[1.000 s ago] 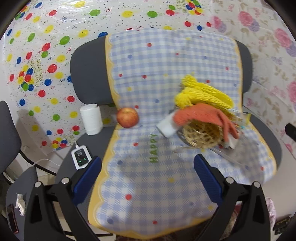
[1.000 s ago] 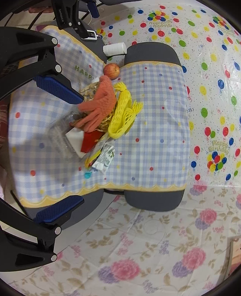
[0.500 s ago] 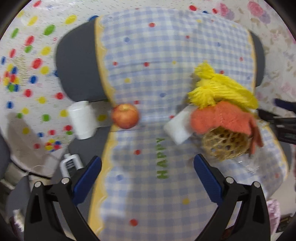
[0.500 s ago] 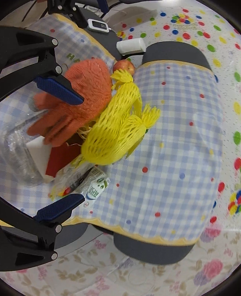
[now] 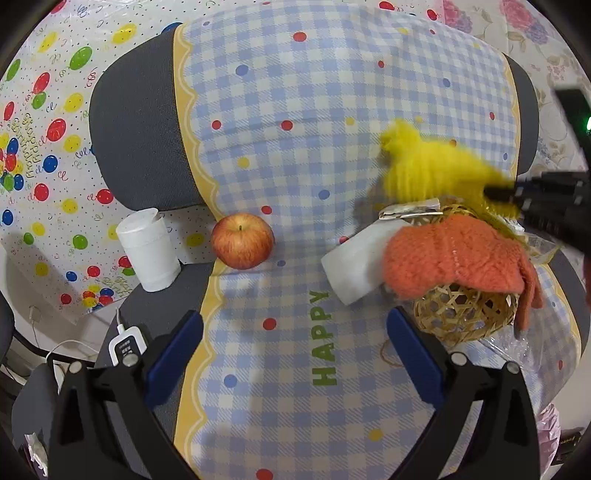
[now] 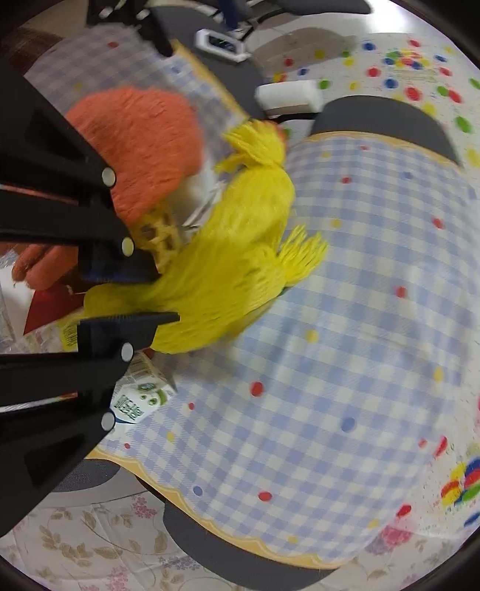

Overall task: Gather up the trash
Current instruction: 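Grasp the yellow foam net with the right tool and lift it, then grasp the orange glove with the left tool while the right tool holds the yellow net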

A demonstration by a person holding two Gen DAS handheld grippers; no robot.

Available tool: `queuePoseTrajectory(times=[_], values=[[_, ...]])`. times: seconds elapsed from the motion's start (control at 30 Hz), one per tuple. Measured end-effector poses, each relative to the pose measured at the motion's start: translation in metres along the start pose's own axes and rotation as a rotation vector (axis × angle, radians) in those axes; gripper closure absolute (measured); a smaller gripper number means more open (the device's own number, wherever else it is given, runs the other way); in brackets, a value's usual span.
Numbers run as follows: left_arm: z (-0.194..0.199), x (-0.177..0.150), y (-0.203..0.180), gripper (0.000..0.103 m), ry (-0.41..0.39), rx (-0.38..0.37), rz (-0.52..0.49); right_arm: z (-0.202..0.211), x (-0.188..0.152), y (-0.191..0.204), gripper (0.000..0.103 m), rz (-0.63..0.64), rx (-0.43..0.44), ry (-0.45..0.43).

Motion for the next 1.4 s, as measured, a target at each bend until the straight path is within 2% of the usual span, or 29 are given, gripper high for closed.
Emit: queuePoseTrajectory(times=[0.17, 0.27, 0.33, 0.47, 0.53, 0.6, 0.63, 0.67, 0.73, 0.83, 0.9, 0.97, 1.07, 1.1, 1.23, 1.4], values=[[0.019, 0.005, -0.003, 0.006, -0.036, -0.016, -0.001, 0.081, 0.045, -0.025, 0.091, -0.217, 0.058, -0.248], [0.032, 0.013, -0.012, 0.006, -0.078, -0.022, -0.024, 0.139, 0.051, -0.041, 0.091, -0.286, 0.067, -0.370], [0.040, 0.019, -0.023, 0.006, -0.105, -0.040, -0.045, 0.171, 0.042, -0.055, 0.091, -0.325, 0.034, -0.423], [0.049, 0.029, -0.050, 0.010, -0.148, -0.084, -0.086, 0.206, 0.003, -0.086, 0.091, -0.408, -0.014, -0.420], [0.049, 0.032, -0.065, 0.020, -0.160, -0.119, -0.101, 0.217, -0.027, -0.102, 0.091, -0.449, -0.025, -0.397], [0.048, 0.037, -0.089, 0.025, -0.181, -0.197, -0.125, 0.224, -0.049, -0.109, 0.091, -0.484, -0.028, -0.381], [0.047, 0.039, -0.097, 0.033, -0.191, -0.223, -0.140, 0.227, -0.061, -0.115, 0.091, -0.499, -0.049, -0.377], [0.045, 0.045, -0.112, 0.036, -0.201, -0.251, -0.176, 0.229, -0.073, -0.121, 0.091, -0.509, -0.078, -0.377], [0.041, 0.050, -0.127, 0.047, -0.202, -0.263, -0.218, 0.229, -0.092, -0.128, 0.091, -0.550, -0.089, -0.370], [0.024, 0.060, -0.135, 0.048, -0.173, -0.244, -0.260, 0.228, -0.109, -0.136, 0.091, -0.610, -0.080, -0.355], [0.013, 0.062, -0.135, 0.048, -0.143, -0.252, -0.271, 0.229, -0.115, -0.139, 0.091, -0.621, -0.074, -0.350], [0.010, 0.063, -0.133, 0.052, -0.141, -0.274, -0.267, 0.226, -0.117, -0.138, 0.091, -0.618, -0.066, -0.336], [0.008, 0.068, -0.131, 0.073, -0.147, -0.305, -0.272, 0.221, -0.120, -0.137, 0.091, -0.618, -0.058, -0.325], [0.009, 0.069, -0.131, 0.091, -0.150, -0.301, -0.276, 0.219, -0.121, -0.137, 0.091, -0.624, -0.052, -0.321], [0.016, 0.086, -0.116, 0.095, -0.187, -0.285, -0.240, 0.216, -0.118, -0.136, 0.091, -0.625, -0.057, -0.324], [0.056, 0.119, -0.086, 0.095, -0.305, -0.242, -0.176, 0.221, -0.110, -0.137, 0.091, -0.629, -0.042, -0.348]])
Point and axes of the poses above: each gripper's, at about its wrist camera, not at the fingertips, and z roughly against the way its jaws point, y to its left, x to its top, the point moved 10 cm from there along -z, roughly the way its jaws point, and after that the axes turned 15 degrees about -z, right-handed, at the moved point
